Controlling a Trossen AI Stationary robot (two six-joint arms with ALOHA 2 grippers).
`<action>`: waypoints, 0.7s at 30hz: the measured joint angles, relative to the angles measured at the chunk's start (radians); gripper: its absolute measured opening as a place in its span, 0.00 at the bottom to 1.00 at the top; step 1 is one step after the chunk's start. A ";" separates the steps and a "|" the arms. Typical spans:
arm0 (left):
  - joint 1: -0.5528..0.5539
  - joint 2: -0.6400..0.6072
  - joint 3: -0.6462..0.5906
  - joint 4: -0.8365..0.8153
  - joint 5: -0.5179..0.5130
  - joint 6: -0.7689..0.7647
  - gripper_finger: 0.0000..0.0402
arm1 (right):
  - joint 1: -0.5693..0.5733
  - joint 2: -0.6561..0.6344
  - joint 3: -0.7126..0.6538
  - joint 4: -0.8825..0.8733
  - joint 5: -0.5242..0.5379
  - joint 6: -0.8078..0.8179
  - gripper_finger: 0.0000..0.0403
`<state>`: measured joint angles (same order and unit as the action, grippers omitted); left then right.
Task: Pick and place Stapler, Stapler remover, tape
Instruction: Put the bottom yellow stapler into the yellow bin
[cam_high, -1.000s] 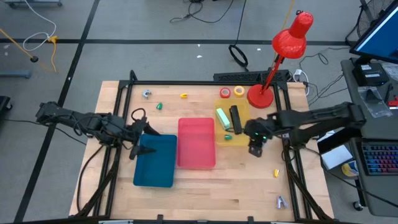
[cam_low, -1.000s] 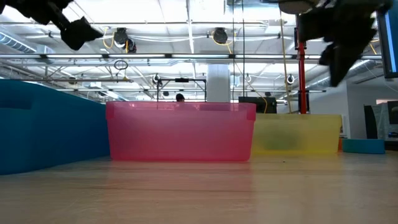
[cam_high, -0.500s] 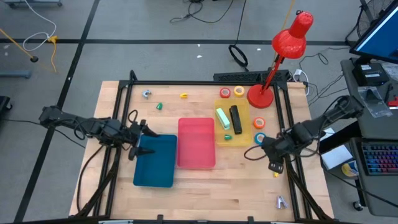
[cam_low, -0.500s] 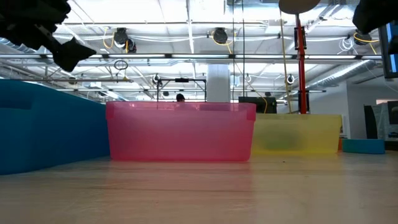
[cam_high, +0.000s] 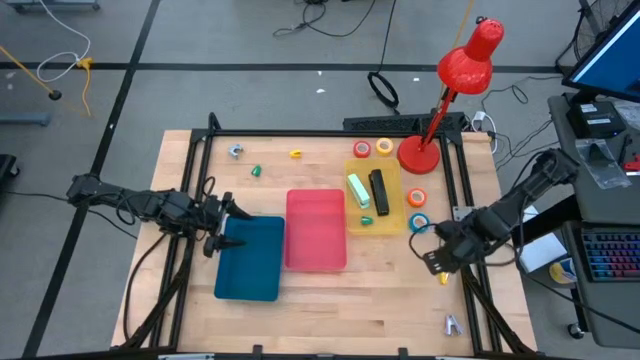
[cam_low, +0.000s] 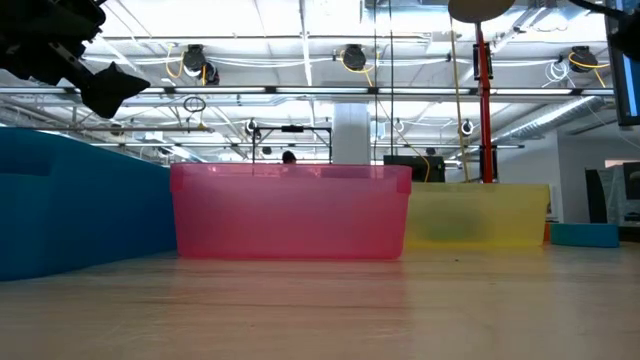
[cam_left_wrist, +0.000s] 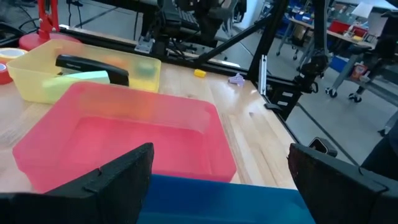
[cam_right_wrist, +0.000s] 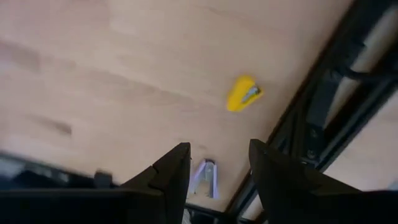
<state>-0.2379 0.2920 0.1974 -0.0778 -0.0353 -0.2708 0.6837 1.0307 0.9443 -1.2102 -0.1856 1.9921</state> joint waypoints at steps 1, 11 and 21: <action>0.000 0.000 0.000 0.000 0.000 0.000 0.91 | 0.017 0.007 0.000 -0.006 0.002 0.050 0.39; 0.000 0.000 0.000 -0.001 0.009 0.012 0.91 | 0.128 0.126 0.000 0.001 0.001 0.323 0.39; 0.000 0.000 0.000 -0.001 0.010 0.015 0.91 | 0.130 0.230 0.000 0.018 0.002 0.329 0.39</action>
<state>-0.2379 0.2920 0.1974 -0.0792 -0.0254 -0.2560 0.8139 1.2603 0.9440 -1.1923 -0.1837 2.3207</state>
